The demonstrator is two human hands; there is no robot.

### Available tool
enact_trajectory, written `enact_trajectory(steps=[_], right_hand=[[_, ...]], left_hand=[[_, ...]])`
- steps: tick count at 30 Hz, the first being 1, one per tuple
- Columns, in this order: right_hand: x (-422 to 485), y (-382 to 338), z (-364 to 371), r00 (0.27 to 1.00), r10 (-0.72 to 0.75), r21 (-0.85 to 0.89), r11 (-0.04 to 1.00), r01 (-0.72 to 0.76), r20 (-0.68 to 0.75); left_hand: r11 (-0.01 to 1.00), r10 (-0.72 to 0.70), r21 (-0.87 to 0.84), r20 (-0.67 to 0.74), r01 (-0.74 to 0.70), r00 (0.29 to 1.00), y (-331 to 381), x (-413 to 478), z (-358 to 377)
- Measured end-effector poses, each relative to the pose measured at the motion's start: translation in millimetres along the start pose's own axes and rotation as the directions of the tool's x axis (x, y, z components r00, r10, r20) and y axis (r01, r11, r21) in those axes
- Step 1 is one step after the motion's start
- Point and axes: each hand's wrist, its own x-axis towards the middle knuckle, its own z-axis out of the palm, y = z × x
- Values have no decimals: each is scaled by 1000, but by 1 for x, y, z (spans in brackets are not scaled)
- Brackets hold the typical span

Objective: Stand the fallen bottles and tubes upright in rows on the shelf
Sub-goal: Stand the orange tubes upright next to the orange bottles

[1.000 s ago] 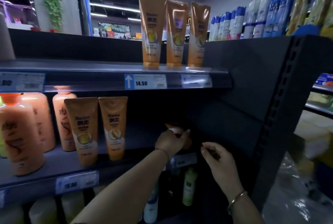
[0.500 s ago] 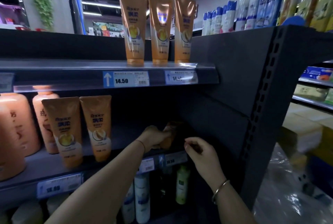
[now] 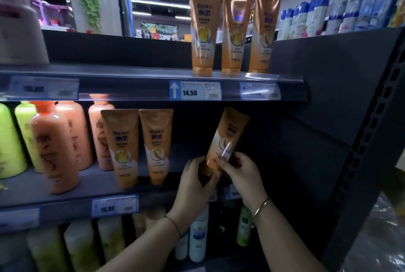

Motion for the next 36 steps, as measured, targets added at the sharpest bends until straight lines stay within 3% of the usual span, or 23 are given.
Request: enact_trajectory(steps=[6,12,27,32,36], right_hand=[[12,5,37,997,14,1,1000,-14,72],[13,-1,55,993,-29,-108,993,41,117],[4,-1,70,987,-108,-244,960,135,121],[6,1,66,989,-103,-262,956,129,111],[5,1,64,990,-90,-264,957,115,106]], left_hand=[[999,-24,-41,50,26,998,-23,-16,-47],[993,51,111,-64,-44,997,-38,-35,-111],[987,-9,153,-256,49,967,-66,-41,-192],[970,-7,234,-228,62,974,-65,-16,-197],[981,-134,145,5,132,991,-63,4,-200]])
